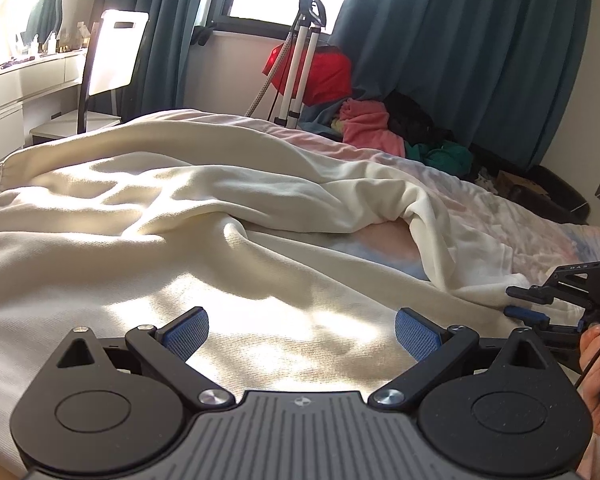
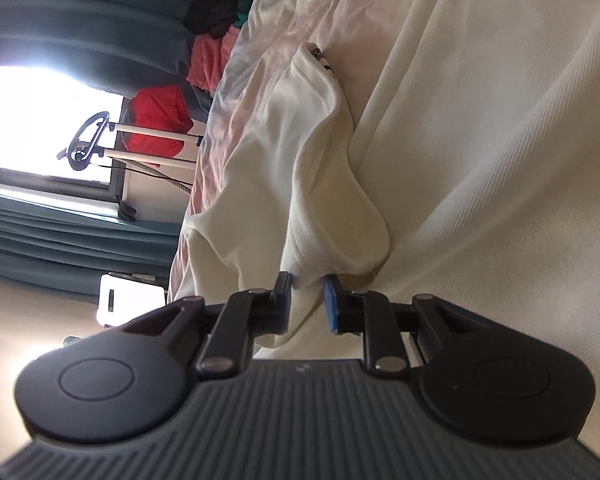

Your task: Fold clothes

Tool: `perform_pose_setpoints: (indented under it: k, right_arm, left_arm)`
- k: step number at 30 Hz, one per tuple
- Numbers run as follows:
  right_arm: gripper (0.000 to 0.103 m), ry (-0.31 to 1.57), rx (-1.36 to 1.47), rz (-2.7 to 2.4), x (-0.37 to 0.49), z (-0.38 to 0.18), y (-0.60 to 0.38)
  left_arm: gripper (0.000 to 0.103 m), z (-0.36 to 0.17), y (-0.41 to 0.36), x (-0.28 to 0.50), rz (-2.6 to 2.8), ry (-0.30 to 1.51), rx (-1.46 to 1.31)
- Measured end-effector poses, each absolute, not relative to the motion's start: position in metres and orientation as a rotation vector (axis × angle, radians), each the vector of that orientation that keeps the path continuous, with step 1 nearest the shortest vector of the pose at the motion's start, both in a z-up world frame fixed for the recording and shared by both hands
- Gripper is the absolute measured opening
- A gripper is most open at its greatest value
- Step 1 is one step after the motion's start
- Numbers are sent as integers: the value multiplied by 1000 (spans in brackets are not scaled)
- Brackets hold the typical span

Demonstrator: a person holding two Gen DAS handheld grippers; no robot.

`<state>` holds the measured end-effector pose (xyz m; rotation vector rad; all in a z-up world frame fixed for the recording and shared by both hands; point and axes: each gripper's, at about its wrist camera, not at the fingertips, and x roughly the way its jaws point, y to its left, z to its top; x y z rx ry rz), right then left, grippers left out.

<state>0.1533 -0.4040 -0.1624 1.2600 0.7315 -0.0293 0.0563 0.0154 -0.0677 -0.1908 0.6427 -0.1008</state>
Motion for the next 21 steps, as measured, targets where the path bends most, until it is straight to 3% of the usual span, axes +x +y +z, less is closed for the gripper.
perform_pose_setpoints:
  k: [9,10,11,12,16,21]
  right_arm:
    - [25,771,1341,-55,181,-178,-412]
    - [22,777,1302,-86,187,-174,-413]
    - [10,782,1262,-117,193,-170,-415]
    - [4,780,1185,-157,200,-162,-417]
    - [3,599,1007,-284,221,-113,-447]
    - [4,621,971,-334,251,-72,-503]
  left_arm:
    - [101,-73,9,56,-112,658,-163]
    - [101,-74,8,57,-112,661,-155]
    - [101,-76,7,57,-112,664,-148]
    - [101,-77,7,57,-112,667,-142]
    - [101,-79,9,61,-116,671,-141]
    - [101,-84,12,73,-126,693,-164]
